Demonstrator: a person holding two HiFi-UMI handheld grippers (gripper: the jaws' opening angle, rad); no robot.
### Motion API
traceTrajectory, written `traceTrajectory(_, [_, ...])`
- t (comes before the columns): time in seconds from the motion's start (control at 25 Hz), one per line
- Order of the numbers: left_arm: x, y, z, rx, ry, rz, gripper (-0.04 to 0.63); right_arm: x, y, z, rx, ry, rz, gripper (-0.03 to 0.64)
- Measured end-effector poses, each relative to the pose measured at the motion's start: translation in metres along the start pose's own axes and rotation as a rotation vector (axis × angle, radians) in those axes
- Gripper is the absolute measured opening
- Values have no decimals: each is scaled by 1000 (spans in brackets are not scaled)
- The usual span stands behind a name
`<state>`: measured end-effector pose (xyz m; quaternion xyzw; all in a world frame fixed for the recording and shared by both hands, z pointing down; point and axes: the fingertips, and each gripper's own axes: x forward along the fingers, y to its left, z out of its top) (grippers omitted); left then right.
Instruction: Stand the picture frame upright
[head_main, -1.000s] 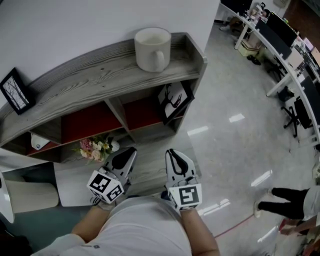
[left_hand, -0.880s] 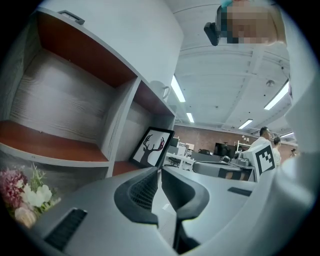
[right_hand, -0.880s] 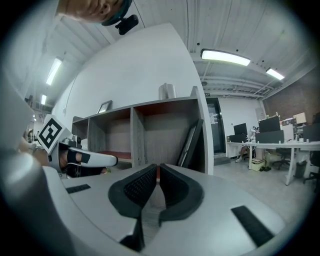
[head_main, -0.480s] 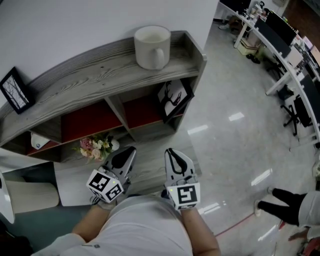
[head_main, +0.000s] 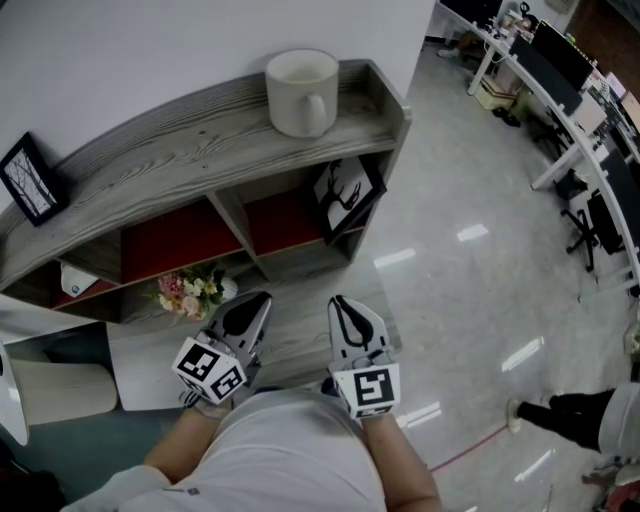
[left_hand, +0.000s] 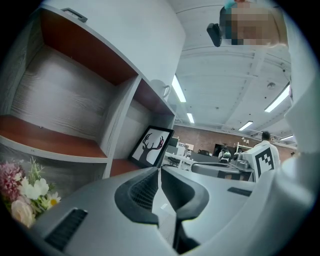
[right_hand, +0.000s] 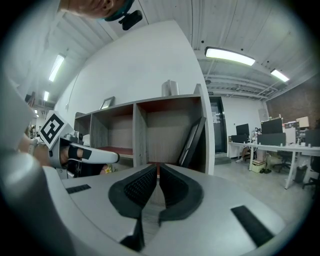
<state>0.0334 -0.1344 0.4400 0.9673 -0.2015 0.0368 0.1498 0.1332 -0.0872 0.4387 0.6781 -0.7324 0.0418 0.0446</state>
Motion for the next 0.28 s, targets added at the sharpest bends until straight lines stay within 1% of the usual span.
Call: traceTrajectory(0.28, [1, -2, -1, 2, 6, -2, 31, 0, -1, -1, 3, 2, 6, 32])
